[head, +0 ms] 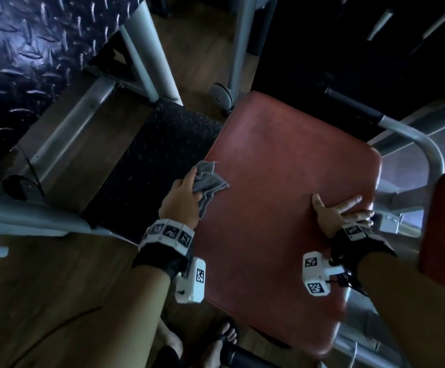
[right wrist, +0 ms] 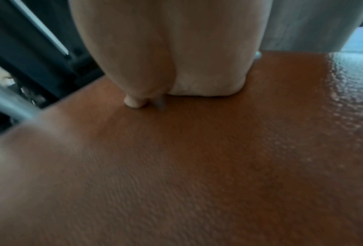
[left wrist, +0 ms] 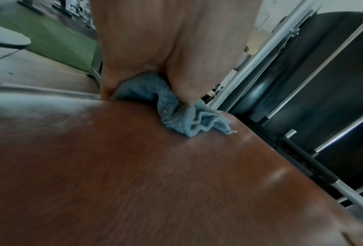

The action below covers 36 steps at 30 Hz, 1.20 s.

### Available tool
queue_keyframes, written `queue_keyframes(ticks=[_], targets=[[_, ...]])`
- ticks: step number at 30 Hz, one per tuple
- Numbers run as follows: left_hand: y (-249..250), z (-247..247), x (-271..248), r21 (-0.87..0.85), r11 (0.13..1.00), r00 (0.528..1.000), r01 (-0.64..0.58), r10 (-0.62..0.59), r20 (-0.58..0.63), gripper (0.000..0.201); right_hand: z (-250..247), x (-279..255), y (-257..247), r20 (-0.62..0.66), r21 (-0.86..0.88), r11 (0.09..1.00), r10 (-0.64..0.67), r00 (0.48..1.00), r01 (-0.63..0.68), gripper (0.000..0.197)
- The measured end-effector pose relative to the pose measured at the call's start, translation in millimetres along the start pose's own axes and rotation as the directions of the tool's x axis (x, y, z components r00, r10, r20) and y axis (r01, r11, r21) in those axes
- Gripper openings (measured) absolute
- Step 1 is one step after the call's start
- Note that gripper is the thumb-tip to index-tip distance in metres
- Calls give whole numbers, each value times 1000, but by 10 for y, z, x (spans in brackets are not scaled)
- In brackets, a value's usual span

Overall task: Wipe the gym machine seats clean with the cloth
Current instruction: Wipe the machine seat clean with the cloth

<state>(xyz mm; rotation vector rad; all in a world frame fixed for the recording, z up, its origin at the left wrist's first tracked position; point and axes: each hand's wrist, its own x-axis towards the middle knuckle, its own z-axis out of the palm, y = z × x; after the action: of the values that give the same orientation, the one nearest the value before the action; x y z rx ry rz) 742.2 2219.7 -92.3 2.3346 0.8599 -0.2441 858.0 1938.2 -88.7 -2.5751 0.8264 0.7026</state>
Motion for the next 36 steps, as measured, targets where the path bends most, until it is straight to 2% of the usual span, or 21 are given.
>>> queue_keyframes(ticks=[4,8,10,13,15,21,28,32,36], targets=[[37,-10,199,25,999,999,-28,27,45,59,8,57,147,-16,93,992,-88,996,89,113],[-14,-7,224,23,998,997,-55,54,56,58,-157,37,478,-86,197,948,-238,968,250,75],[-10,-13,204,-4,998,997,-59,59,59,58,-215,-64,733,-111,268,915,-281,953,301,67],[14,-33,150,-35,998,997,-55,57,54,58,-101,-340,1080,22,365,896,-279,960,252,81],[5,-47,62,-44,997,997,-62,65,52,60,21,-479,1219,107,299,930,-256,961,214,94],[-323,-75,-427,-52,994,995,-95,97,37,66,71,-450,1264,178,198,961,-228,957,192,103],[-611,-43,-816,-104,994,999,-39,42,26,68,52,-462,1280,179,190,959,-245,953,211,103],[-555,-15,-675,-72,997,1000,5,-3,27,68,62,-426,1278,174,184,961,-237,956,206,104],[-508,-53,-570,-130,991,999,0,7,52,65,64,-472,1225,131,158,965,-229,965,208,104]])
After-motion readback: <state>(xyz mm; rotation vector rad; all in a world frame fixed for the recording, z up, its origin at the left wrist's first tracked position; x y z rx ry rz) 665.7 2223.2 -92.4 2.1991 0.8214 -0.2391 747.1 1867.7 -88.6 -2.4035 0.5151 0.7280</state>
